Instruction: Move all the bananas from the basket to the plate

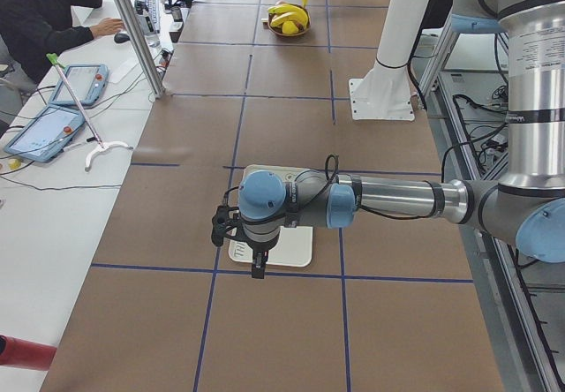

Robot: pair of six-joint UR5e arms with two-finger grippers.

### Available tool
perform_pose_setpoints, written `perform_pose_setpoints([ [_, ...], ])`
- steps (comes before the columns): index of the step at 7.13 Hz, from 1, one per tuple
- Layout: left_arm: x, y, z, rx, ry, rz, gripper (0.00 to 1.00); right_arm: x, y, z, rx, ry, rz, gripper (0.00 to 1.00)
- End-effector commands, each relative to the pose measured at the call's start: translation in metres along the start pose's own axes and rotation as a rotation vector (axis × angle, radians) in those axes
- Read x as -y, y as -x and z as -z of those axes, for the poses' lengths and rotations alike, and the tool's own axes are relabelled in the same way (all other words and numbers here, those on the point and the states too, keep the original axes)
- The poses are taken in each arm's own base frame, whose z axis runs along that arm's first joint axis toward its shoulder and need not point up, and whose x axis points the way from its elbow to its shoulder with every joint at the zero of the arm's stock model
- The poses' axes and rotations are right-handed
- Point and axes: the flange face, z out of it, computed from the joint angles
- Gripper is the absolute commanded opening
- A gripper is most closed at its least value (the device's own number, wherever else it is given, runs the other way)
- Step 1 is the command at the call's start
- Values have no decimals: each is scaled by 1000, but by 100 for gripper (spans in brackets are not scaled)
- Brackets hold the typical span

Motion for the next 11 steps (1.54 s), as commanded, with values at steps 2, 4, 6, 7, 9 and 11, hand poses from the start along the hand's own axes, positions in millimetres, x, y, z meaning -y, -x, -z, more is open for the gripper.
perform_pose_setpoints([
  [2, 3, -3, 2, -14, -5, -3, 100, 8, 81, 75, 8, -22, -56, 0],
  [4, 4, -4, 2, -20, -7, -6, 100, 58, 168, 107, 1, -2, -70, 0],
  [6, 18, -19, 7, -21, -24, -51, 100, 116, 265, 76, 39, 42, 36, 0],
  [7, 38, -43, 4, -26, -21, -62, 100, 120, 298, 38, 46, 105, 39, 0],
  [9, 90, -134, -16, -70, -41, -35, 100, 127, 388, 12, 70, 115, 66, 0],
  [11, 96, -200, -39, -176, -130, 45, 100, 103, 444, -22, 95, 28, 55, 1],
])
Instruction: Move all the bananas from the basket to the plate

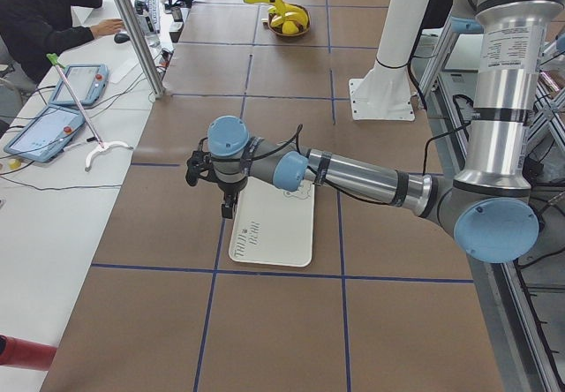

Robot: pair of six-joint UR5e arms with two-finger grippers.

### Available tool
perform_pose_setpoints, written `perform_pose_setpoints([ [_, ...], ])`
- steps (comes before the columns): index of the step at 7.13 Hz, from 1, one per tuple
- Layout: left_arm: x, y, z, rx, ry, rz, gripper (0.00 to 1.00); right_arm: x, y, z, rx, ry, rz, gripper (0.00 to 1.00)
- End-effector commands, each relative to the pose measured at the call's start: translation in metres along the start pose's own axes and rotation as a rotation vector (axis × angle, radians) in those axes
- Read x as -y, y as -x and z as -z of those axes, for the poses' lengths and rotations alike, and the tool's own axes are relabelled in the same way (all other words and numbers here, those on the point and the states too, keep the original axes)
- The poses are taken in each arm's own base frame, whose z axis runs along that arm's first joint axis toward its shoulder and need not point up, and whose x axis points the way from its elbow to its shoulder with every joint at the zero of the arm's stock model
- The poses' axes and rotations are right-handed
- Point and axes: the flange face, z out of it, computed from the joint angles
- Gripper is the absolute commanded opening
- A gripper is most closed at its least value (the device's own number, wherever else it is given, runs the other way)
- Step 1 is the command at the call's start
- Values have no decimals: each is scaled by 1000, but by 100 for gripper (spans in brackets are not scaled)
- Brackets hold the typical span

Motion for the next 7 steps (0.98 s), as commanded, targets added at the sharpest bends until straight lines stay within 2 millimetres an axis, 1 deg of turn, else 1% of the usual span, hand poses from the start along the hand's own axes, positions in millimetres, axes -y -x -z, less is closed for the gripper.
perform_pose_setpoints([
  [1, -3, -84, -37, -150, -67, 92, 99, -26, 60, -52, 84, -105, -61, 1],
  [2, 8, -138, -40, -233, -73, 160, 99, -39, 76, -65, 145, -135, -83, 1],
  [3, 14, -176, -38, -299, -71, 206, 99, -48, 89, -73, 211, -156, -98, 1],
  [4, 8, -210, -50, -357, -58, 214, 99, -56, 99, -81, 283, -156, -124, 2],
  [5, 5, -250, -52, -426, -69, 264, 99, -67, 111, -91, 335, -159, -133, 2],
  [6, -7, -298, -54, -512, -11, 327, 99, -81, 121, -100, 371, -164, -125, 2],
  [7, -7, -342, -53, -561, 31, 341, 99, -90, 127, -107, 379, -151, -114, 2],
])
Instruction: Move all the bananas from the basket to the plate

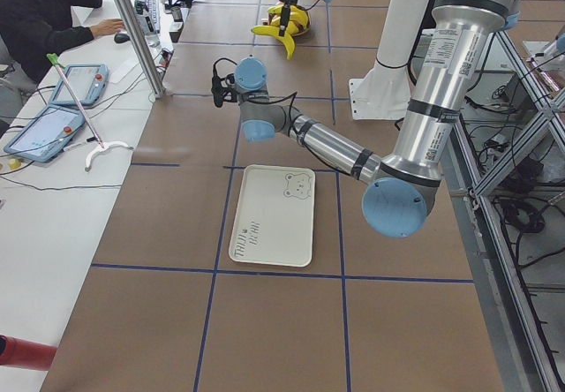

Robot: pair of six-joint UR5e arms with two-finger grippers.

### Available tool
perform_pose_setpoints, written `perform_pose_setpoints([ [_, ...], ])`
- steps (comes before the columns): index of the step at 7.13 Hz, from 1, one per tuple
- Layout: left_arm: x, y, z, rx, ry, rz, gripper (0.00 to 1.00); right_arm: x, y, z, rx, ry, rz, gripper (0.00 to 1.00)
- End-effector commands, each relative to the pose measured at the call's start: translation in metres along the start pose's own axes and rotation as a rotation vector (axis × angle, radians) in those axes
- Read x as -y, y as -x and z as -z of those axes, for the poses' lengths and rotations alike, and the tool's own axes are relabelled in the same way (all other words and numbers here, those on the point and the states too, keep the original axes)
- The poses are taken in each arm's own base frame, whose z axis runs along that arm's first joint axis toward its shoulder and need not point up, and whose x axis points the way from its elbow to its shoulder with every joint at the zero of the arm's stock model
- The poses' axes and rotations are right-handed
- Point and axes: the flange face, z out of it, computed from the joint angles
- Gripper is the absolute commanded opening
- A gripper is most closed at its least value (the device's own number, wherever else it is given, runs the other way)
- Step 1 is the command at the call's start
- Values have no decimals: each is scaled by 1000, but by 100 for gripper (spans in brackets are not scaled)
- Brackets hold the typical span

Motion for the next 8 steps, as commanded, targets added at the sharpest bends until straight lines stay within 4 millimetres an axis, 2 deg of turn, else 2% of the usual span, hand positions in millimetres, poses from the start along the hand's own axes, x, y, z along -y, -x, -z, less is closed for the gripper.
perform_pose_setpoints([
  [1, -35, -74, -45, -89, 99, 45, 99, -23, 12, -16, 35, 30, 16, 2],
  [2, -53, -96, -65, -111, 127, 26, 99, -29, 21, -25, 45, 46, 24, 1],
  [3, -64, -115, -75, -134, 135, 34, 99, -34, 26, -30, 48, 57, 23, 1],
  [4, -66, -117, -80, -134, 134, 38, 99, -37, 29, -32, 48, 64, 21, 1],
  [5, -74, -126, -93, -144, 132, 33, 99, -40, 32, -34, 52, 70, 23, 1],
  [6, -97, -139, -116, -167, 130, 27, 99, -42, 41, -36, 62, 76, 29, 1],
  [8, -126, -151, -141, -190, 129, 23, 99, -42, 52, -45, 65, 82, 28, 1],
])
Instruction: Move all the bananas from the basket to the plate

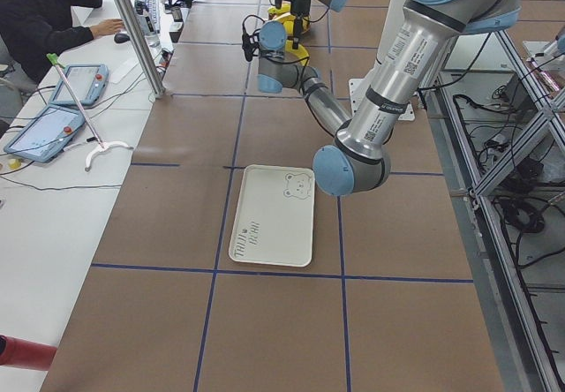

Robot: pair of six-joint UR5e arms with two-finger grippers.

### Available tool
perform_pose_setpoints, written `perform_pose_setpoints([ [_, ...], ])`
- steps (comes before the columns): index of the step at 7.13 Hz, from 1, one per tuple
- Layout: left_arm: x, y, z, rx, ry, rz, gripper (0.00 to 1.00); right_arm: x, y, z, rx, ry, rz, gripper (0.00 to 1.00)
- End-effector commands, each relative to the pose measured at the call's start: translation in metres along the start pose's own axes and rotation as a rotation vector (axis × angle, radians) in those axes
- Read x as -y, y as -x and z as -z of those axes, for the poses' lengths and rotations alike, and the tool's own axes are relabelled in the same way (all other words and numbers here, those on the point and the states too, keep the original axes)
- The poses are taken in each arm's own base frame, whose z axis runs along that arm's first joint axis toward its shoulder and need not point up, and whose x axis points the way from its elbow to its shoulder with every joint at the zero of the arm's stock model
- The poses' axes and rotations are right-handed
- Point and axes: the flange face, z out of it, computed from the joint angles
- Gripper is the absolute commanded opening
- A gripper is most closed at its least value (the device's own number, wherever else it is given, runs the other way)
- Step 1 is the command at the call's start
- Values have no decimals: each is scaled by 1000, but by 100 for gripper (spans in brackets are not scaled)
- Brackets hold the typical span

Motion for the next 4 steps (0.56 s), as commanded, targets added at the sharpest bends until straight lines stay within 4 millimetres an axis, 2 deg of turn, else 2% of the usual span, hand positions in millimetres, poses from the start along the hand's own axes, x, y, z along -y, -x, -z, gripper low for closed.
perform_pose_setpoints([
  [1, -21, -11, -24, -23, 6, -8, 99, 2, 8, -8, 3, 4, -4, 1],
  [4, -28, -11, -33, -31, -6, -7, 96, 1, 10, -7, 11, 5, -5, 1],
])
